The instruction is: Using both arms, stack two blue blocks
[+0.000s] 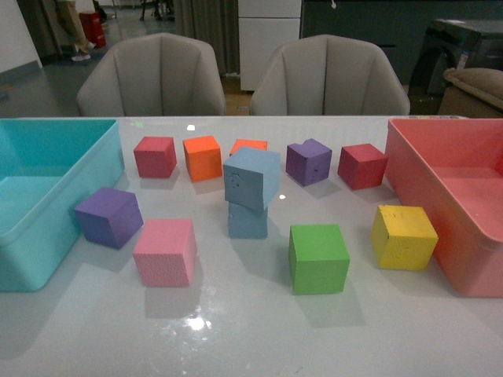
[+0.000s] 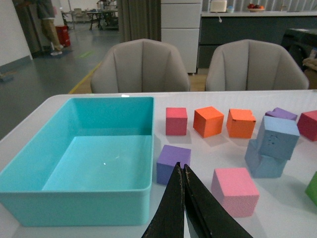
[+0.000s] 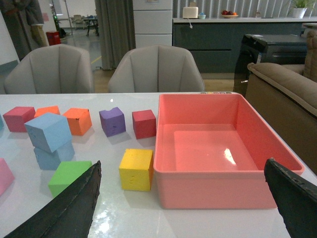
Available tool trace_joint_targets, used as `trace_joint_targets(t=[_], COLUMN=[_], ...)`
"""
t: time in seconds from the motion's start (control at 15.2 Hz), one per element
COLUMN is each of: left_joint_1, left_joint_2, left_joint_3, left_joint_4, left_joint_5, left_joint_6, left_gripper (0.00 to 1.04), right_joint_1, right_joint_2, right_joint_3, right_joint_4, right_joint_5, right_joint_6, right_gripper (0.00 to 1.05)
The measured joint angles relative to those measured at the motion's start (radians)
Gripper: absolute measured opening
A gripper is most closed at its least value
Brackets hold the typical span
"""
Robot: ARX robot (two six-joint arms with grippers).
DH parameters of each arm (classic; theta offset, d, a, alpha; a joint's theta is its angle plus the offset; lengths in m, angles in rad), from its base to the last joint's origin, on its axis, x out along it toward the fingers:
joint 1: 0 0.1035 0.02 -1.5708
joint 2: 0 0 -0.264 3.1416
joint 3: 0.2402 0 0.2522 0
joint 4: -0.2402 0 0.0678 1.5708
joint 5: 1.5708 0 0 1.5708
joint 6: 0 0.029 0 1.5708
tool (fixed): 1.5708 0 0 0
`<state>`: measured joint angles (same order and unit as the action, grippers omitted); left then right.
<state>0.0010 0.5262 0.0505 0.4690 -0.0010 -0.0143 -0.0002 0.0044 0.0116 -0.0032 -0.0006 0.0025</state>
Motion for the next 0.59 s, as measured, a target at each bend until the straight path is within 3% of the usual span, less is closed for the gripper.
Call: trace_joint_targets(t=[0.13,0.59], left_joint_1=[-0.004,-0.003], left_joint_2=[-0.043,-0.27], left_joint_3=[-0.033,-0.04], left_joint_4=[0.023,-0.209], left_joint_5=[0.0,0.001], left_joint_6=[0.0,0.0], left_gripper=[0.02,0.02], right_joint_1=[0.0,0.0], right_joint_2=[0.0,0.0], right_joint_3=[0.0,0.0], right_joint_4=[0.0,0.0], right_joint_5=[0.0,0.0], right_joint_6=[0.0,0.0], right_gripper=[0.98,0.98])
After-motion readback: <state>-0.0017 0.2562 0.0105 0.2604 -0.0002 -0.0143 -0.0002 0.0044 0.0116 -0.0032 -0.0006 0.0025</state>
